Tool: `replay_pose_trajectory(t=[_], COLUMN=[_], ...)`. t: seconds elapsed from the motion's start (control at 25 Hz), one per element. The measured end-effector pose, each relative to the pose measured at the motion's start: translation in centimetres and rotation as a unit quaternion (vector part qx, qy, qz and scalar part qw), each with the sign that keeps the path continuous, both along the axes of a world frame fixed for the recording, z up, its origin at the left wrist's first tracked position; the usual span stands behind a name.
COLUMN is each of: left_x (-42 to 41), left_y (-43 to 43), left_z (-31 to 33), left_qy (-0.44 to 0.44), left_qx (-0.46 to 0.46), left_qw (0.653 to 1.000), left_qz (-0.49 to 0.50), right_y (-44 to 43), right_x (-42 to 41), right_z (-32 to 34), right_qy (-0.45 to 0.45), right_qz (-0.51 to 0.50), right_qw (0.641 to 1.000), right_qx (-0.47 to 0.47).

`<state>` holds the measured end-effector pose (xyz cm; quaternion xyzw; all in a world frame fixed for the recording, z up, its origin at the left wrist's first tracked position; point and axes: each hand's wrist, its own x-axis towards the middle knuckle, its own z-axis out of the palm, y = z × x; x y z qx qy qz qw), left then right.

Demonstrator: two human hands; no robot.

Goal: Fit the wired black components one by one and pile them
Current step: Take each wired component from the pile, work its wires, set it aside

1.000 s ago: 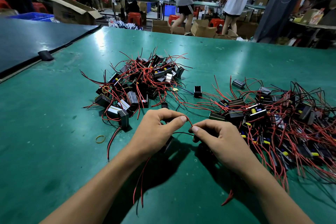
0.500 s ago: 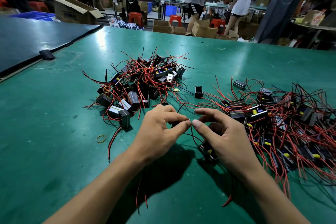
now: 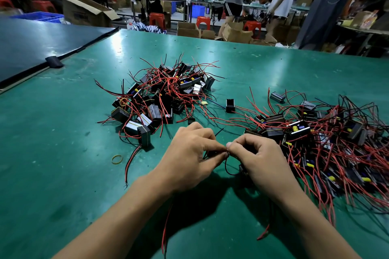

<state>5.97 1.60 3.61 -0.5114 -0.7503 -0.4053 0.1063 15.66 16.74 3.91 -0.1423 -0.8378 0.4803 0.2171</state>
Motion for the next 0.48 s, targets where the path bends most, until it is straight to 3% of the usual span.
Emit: replay_pose_trajectory(t=[0.16,0.24,0.48], left_x=[-0.2,-0.5,-1.0], left_y=[0.0,-0.2,-0.5], left_z=[-0.2,-0.2,-0.2], left_qy=[-0.062,-0.104,-0.156], left_qx=[0.017,0.025,-0.001], left_qw=[0.998,0.994,0.988], left_qz=[0.006,0.011,-0.009], right_y=[0.2,0.3,1.3], right_x=[0.2,0.5,0.7], right_z=[0.2,0.5,0.4], right_qy=[0.034,0.045,0.014], right_qz=[0.027,0.063,0.104], right_qw=[0.999,0.997,0.994], right_qx=[-0.021,0.013,0.040])
